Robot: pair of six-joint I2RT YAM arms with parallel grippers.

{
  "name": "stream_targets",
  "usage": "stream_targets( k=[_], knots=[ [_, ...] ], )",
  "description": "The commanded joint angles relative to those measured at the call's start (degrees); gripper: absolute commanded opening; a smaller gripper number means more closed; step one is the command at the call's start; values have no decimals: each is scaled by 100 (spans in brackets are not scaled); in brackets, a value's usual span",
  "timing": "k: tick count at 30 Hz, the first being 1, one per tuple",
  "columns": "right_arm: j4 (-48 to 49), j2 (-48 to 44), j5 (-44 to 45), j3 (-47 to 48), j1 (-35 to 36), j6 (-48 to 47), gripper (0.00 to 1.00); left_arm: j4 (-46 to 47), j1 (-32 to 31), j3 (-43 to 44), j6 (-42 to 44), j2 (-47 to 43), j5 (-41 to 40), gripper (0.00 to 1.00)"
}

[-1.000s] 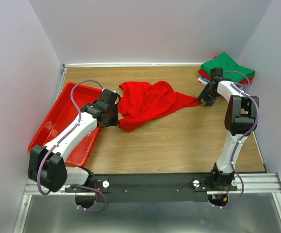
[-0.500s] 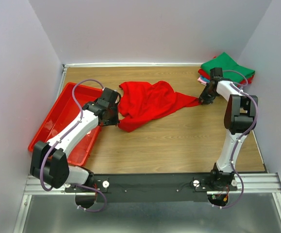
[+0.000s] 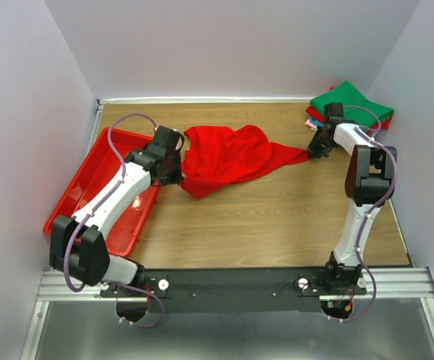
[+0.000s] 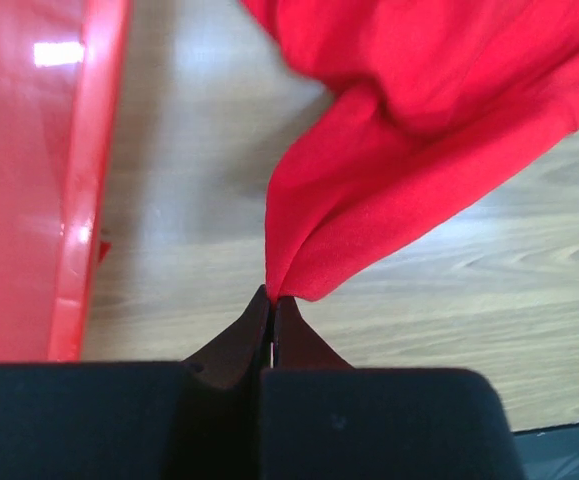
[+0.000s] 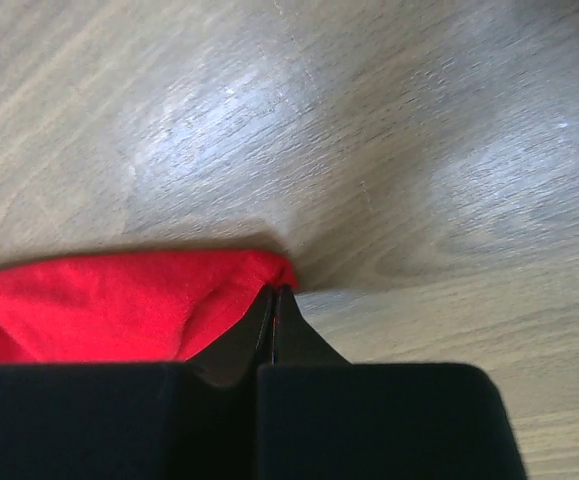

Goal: Fold and stack the t-shirts
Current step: Flatten the tshirt out

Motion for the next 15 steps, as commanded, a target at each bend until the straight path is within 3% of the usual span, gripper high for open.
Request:
stream_targets(
  k=[1,8,15],
  knots=[
    [-8,-450,18,306,-97,-121,1,75,177,947,17,115,-198,0],
    [-96,-1468,0,964,-326,-77,1,49,625,2625,69,449,187,0],
    [-131,-2454,492,1580,-335,-586,1,-311,1126,5069,8,915,829,0]
  ],
)
